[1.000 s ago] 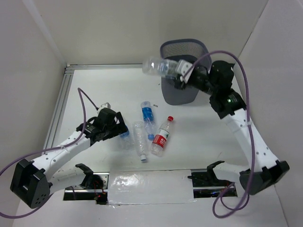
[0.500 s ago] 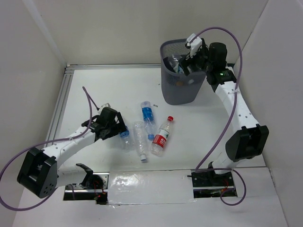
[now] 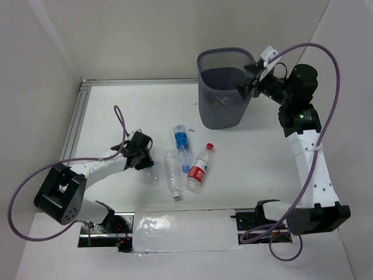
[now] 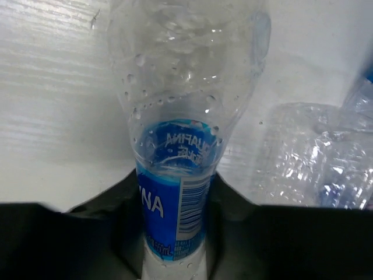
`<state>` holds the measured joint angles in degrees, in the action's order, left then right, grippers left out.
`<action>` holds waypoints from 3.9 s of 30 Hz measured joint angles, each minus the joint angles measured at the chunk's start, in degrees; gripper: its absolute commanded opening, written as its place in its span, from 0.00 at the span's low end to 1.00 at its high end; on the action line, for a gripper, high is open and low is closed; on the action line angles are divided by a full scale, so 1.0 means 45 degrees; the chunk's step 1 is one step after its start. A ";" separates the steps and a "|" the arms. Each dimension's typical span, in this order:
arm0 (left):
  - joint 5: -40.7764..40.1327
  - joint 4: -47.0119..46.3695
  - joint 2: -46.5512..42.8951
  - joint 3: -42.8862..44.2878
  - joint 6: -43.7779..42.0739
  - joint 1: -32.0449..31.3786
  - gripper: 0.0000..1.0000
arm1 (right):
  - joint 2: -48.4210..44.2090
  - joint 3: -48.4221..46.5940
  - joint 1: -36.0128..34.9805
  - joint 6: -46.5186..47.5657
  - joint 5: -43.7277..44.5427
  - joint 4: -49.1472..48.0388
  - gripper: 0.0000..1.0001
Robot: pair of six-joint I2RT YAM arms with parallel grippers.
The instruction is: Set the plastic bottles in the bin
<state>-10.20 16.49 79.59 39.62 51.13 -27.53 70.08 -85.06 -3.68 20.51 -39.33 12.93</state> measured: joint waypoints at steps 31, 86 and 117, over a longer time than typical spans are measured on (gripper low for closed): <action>0.2438 -0.4420 0.9578 1.9414 -0.1277 -0.2249 0.28 | -0.6373 0.9374 0.0631 0.8374 -0.3701 0.6810 0.77; 0.0194 -0.2443 0.6844 1.8544 -0.5163 -0.1972 1.00 | -0.3580 1.0229 -0.0384 1.6621 -0.3925 0.7397 1.00; 0.0447 0.1180 -0.7533 -0.1496 0.0612 -0.2433 1.00 | 0.3007 0.8320 -0.6980 1.6266 0.1501 0.4012 0.29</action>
<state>-8.19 21.80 45.69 32.88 53.89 -38.48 83.61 -47.62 -35.09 93.71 -32.58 30.98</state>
